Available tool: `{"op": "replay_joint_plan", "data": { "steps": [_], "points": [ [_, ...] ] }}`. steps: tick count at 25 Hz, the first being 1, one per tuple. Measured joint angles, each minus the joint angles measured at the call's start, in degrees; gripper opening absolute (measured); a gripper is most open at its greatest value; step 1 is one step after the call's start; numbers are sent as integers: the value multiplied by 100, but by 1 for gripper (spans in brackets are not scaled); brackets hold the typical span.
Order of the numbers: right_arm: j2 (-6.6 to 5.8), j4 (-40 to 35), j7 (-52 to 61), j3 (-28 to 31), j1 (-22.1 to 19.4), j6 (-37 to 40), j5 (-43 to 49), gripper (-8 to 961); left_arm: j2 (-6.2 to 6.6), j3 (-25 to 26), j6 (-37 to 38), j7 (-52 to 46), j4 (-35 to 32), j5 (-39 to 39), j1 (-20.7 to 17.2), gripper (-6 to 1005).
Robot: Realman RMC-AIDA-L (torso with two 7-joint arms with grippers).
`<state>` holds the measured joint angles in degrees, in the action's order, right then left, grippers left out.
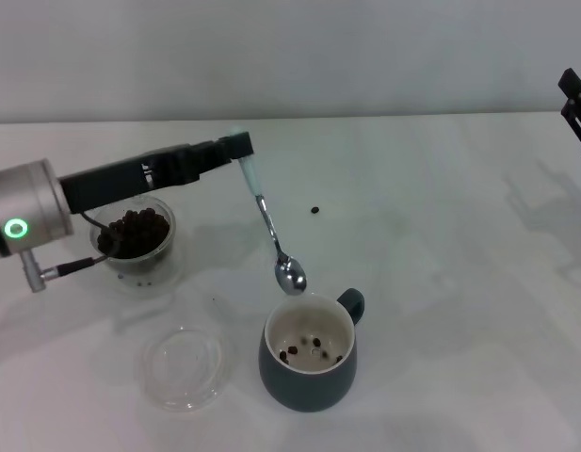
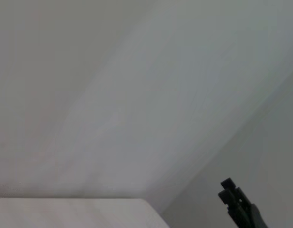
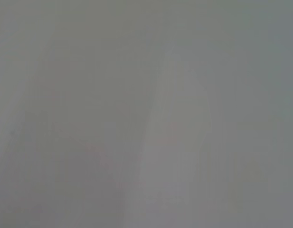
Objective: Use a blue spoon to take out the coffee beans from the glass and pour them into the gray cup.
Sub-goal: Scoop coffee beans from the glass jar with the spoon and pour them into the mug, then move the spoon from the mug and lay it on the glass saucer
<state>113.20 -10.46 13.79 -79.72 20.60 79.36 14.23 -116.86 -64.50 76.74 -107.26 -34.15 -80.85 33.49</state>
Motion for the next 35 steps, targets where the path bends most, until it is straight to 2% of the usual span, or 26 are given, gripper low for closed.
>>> {"op": "replay_joint_plan", "data": {
  "steps": [9, 14, 23, 26, 31, 35],
  "points": [
    [0, -5, 0, 0, 50, 1, 1, 604, 66, 2, 165, -110, -85, 35, -111, 127],
    [-5, -8, 0, 1, 26, 1, 1, 604, 160, 170, 210, -152, -57, 269, -551, 127],
    [-6, -5, 0, 212, -19, 0, 11, 604, 159, 727, 234, -88, 93, 267, -1541, 128],
    [-6, -3, 0, 215, -26, 0, 9, 604, 137, 851, 215, 68, 296, 263, -1693, 128],
    [-8, 6, 0, 215, -35, 0, 39, 604, 93, 877, 183, 525, 834, 258, -1714, 128],
    [-4, 9, 0, 275, -71, 0, 5, 604, 85, 846, 175, 725, 987, 220, -1700, 128]
  ]
}}
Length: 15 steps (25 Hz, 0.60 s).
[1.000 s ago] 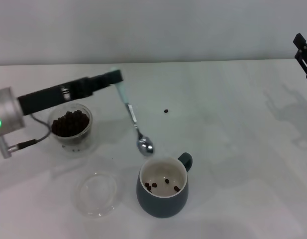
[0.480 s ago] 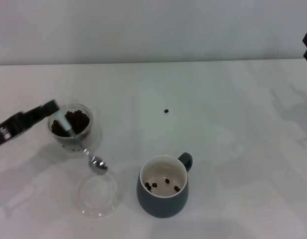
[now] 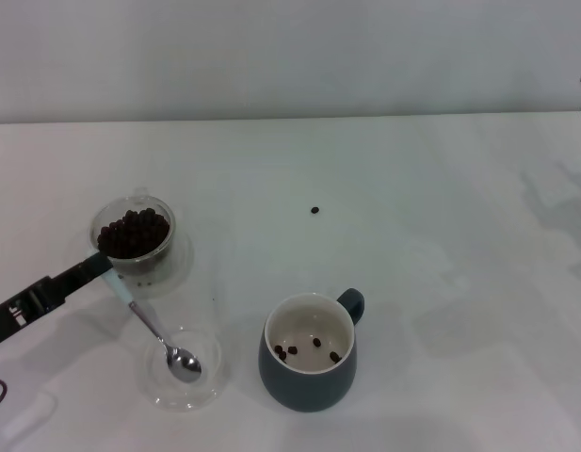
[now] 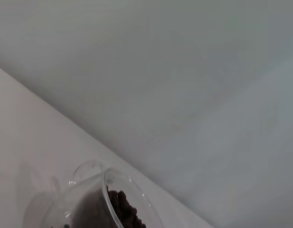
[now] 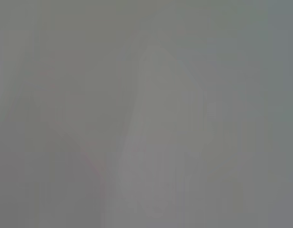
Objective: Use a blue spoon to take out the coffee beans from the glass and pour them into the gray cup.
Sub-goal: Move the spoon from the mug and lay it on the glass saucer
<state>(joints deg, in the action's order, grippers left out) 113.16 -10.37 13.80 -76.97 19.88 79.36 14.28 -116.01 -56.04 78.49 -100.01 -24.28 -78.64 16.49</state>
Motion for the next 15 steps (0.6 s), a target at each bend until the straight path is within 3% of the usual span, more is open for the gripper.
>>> {"op": "replay_joint_plan", "data": {
  "steps": [7, 15],
  "points": [
    [32, -212, 2, 112, -104, 34, -8, 604, 46, 92, -20, 250, 7, -1, -136, 127],
    [130, -290, -285, 215, -122, 84, -7, 604, 6, 182, -86, 503, 11, 1, -194, 127]
  ]
}}
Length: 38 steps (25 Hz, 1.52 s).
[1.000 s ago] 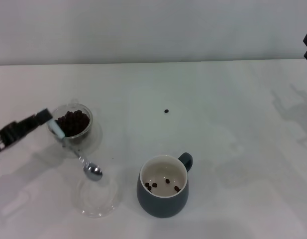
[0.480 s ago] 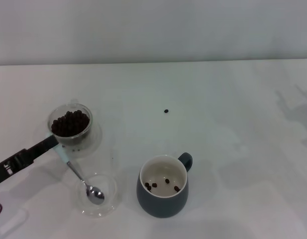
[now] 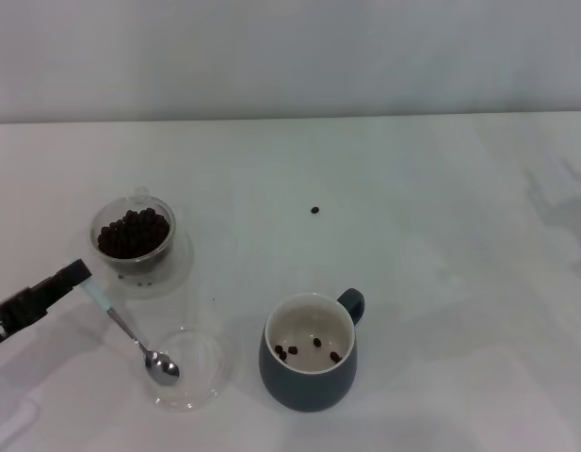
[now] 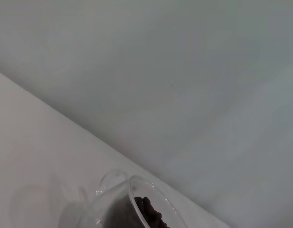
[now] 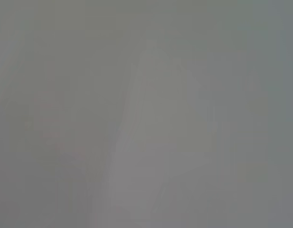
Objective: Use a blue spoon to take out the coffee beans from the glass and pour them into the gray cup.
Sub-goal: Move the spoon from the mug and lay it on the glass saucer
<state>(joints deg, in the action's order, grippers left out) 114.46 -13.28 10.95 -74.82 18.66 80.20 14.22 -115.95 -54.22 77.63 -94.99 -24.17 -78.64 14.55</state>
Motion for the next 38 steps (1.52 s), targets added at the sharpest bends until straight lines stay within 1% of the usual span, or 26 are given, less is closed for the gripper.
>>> {"op": "replay_joint_plan", "data": {
  "steps": [8, 10, 16, 19, 22, 24, 29, 34, 38],
  "points": [
    [23, -58, -11, 21, -12, -41, 39, 604, -144, -15, -351, 163, 17, -45, 123, 128],
    [24, -44, -11, 21, -11, -43, 40, 604, -152, -21, -390, 168, 39, -47, 157, 127],
    [24, -21, 3, 14, -11, -49, 45, 604, -156, -46, -438, 229, 391, -60, 482, 128],
    [24, -19, 12, 16, -11, -61, 47, 604, -152, -49, -438, 228, 490, -64, 578, 134],
    [24, -17, 14, 21, -11, -83, 47, 604, -168, -48, -450, 223, 518, -78, 606, 150],
    [24, -17, 12, 21, -10, -90, 47, 604, -202, -46, -514, 201, 592, -116, 642, 161],
    [24, -27, 12, 10, -3, -93, 52, 604, -221, -41, -557, 187, 648, -130, 652, 189],
    [24, -25, 12, 1, -5, -93, 55, 604, -225, -3, -608, 167, 709, -81, 570, 266],
    [24, -19, 9, -9, -10, -93, 60, 603, -215, 13, -721, 97, 811, -48, 506, 350]
  ]
}}
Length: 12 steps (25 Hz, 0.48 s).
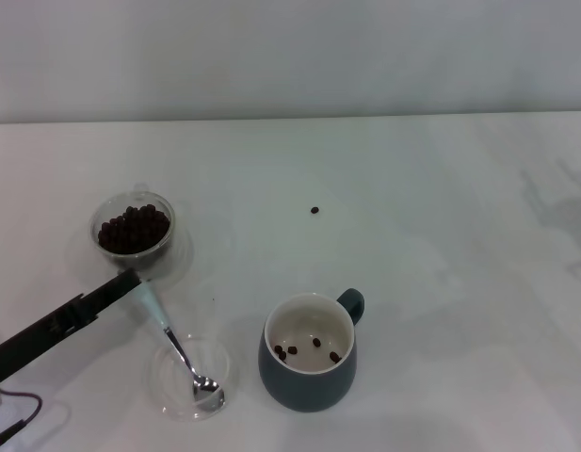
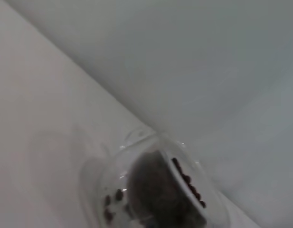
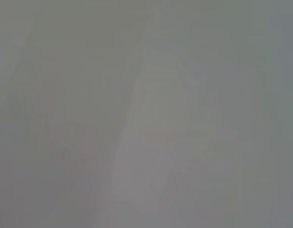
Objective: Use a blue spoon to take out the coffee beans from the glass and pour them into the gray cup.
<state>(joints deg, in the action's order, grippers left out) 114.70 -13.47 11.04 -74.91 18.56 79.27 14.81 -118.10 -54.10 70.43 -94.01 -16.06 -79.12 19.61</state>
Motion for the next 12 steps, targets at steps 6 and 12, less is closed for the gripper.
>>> {"op": "replay_joint_plan", "data": {
  "steps": [6, 12],
  "points": [
    [0, 3, -3, -11, -31, 33, 14, 603, 8, 338, -14, 70, -53, 52, -282, 449],
    [0, -8, 25, -96, -90, 91, 21, 603, -3, 811, 208, 572, -216, 69, -596, 453]
  ]
}}
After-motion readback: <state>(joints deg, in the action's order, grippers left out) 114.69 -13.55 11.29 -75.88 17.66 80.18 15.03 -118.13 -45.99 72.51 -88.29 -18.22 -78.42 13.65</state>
